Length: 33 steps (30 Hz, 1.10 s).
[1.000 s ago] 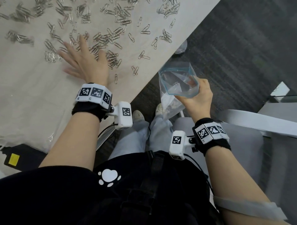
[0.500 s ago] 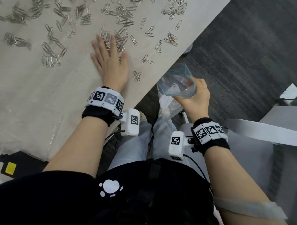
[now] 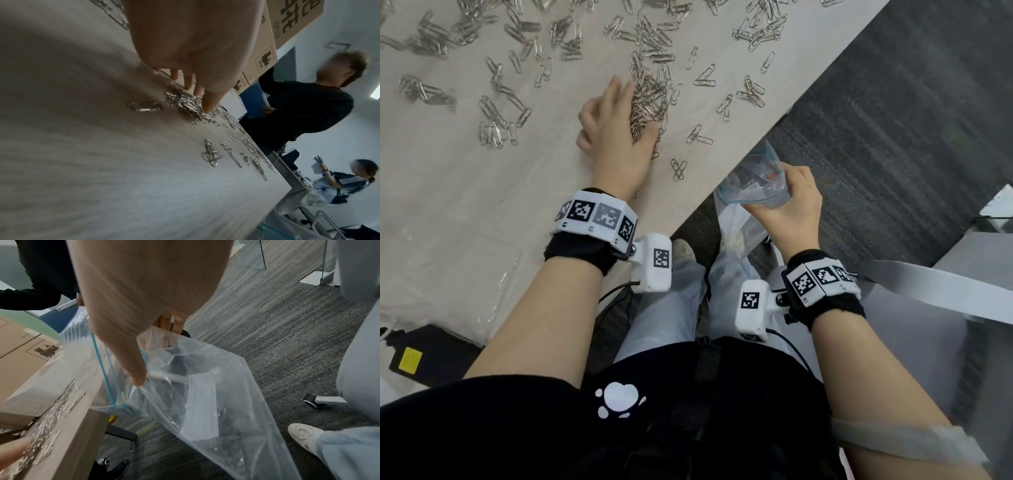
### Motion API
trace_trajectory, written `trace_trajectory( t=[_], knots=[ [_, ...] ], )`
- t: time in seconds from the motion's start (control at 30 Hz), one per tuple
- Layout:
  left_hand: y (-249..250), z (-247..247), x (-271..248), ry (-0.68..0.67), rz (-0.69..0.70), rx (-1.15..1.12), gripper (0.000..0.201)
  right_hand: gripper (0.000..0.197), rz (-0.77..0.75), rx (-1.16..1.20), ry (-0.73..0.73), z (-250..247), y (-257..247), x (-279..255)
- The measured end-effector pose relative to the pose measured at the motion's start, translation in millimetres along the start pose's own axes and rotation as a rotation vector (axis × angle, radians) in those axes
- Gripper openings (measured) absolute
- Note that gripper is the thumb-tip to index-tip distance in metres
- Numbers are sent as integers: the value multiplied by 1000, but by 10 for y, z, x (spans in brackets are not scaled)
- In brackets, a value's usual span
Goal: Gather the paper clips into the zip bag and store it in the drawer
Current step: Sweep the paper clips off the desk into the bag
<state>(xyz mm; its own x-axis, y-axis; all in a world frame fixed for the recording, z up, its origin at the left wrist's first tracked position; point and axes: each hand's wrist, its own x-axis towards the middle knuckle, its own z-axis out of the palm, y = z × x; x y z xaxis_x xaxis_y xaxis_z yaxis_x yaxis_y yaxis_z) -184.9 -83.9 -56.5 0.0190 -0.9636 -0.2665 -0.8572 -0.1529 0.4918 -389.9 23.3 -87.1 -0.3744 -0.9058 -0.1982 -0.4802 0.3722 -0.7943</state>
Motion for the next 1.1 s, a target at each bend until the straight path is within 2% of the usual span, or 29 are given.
trace_trajectory(
  t=[0.17, 0.37, 0.47, 0.53, 0.83, 0.93, 1.03, 1.1],
  knots=[
    [119, 74, -48, -71, 154, -88, 52, 57, -13, -13, 16, -12, 26, -27],
    [185, 107, -70, -86, 254, -206, 51, 60, -19, -7, 15, -27, 45, -36],
    [187, 85, -51, -31, 186, -122, 60, 60, -36, -4, 16, -16, 51, -31],
    [187, 88, -35, -42, 132, -26, 61, 61, -35, -6, 16, -12, 62, -22],
    [399, 281, -60, -159, 292, -183, 48, 60, -63, -17, 19, -28, 42, -19],
    [392, 233, -53, -174, 291, -260, 46, 59, -70, -16, 20, -35, 29, -13],
    [353, 144, 31, -22, 303, -133, 47, 58, -76, -10, 22, -43, 22, -6],
    [375, 93, 129, -19, 206, 52, 54, 58, -80, -2, 22, -42, 21, 0]
  ],
)
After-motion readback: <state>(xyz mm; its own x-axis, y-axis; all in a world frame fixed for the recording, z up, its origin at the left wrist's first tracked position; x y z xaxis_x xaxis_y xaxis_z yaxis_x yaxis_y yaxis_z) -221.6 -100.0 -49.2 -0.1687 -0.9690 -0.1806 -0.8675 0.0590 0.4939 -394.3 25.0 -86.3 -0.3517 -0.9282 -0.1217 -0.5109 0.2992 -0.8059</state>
